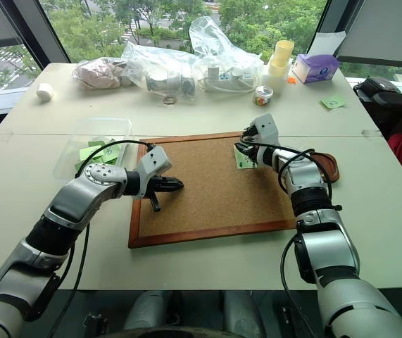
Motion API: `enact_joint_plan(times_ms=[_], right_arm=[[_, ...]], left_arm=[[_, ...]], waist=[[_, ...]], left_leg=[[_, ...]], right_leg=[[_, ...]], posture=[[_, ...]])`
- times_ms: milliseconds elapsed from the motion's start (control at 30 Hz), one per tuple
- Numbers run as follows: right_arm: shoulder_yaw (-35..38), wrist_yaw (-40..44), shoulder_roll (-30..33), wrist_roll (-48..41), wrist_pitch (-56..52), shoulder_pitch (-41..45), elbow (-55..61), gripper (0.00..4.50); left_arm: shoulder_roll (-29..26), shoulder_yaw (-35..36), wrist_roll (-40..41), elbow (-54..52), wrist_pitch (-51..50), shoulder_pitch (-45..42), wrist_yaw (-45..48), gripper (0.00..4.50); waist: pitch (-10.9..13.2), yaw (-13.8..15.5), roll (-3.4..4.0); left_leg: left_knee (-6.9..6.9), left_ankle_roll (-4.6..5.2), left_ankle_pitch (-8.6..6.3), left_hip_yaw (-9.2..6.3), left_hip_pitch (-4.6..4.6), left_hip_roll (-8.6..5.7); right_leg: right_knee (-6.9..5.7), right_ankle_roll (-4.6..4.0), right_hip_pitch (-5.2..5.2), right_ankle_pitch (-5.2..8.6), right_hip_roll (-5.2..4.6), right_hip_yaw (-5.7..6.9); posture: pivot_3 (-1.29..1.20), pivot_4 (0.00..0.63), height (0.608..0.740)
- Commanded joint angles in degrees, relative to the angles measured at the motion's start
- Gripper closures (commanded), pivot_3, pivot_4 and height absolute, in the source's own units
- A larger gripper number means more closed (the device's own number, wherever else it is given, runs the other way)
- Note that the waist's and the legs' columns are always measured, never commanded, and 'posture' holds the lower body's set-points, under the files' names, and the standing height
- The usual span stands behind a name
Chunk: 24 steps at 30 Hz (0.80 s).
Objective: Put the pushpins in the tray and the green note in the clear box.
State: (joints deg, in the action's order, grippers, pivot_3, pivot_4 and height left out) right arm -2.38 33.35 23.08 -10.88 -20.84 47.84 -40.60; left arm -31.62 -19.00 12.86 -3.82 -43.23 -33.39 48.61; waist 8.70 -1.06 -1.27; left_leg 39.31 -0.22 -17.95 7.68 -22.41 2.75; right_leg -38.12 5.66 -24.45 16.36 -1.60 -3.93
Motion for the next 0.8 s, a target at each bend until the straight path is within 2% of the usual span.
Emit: enact_joint_plan(times_ms=[33, 300, 567, 800], right_arm=[[1.57, 0.31, -0.67, 0.01, 0.65, 1.5, 0.7, 4.41], [3.08, -0.33, -1.3, 0.02, 0.72, 0.4, 2.44, 4.48], [6.79, -0.51, -1.18, -1.12, 9.81, -2.01, 6.38, 4.48], [10.59, -2.87, -1.83, -2.92, 8.4, -1.7, 6.74, 4.48]], left_arm=[[0.26, -0.95, -0.98, 0.06, -0.26, 0.75, 0.2, 4.5], [0.2, -1.18, -1.55, 0.44, -0.24, 0.76, 0.51, 4.5], [-0.47, -2.46, -1.91, -0.13, -0.61, 1.17, 2.55, 4.5], [-0.09, -2.48, -2.2, 0.27, -0.54, 0.76, 2.54, 4.5]], waist=[[0.0, -0.01, 0.0], [0.0, -0.08, 0.01], [0.01, -0.16, 0.02], [0.0, -0.17, 0.03]], left_leg=[[0.0, 0.0, 0.0, 0.0, 0.0, 0.0], [0.0, 0.0, 0.0, 0.0, 0.01, 0.0], [0.0, 0.0, 0.0, 0.01, 0.01, 0.0], [0.0, -0.01, 0.0, 0.01, 0.02, 0.02]], right_leg=[[0.0, 0.0, 0.0, 0.0, 0.0, 0.0], [0.0, 0.0, 0.0, 0.0, 0.0, 0.0], [0.0, 0.0, 0.0, 0.0, 0.0, 0.0], [-0.01, 0.0, 0.0, 0.0, 0.0, 0.0]], posture=[[0.0, 0.15, 0.738], [0.0, 0.15, 0.738], [0.0, 0.15, 0.738], [0.0, 0.15, 0.738]])
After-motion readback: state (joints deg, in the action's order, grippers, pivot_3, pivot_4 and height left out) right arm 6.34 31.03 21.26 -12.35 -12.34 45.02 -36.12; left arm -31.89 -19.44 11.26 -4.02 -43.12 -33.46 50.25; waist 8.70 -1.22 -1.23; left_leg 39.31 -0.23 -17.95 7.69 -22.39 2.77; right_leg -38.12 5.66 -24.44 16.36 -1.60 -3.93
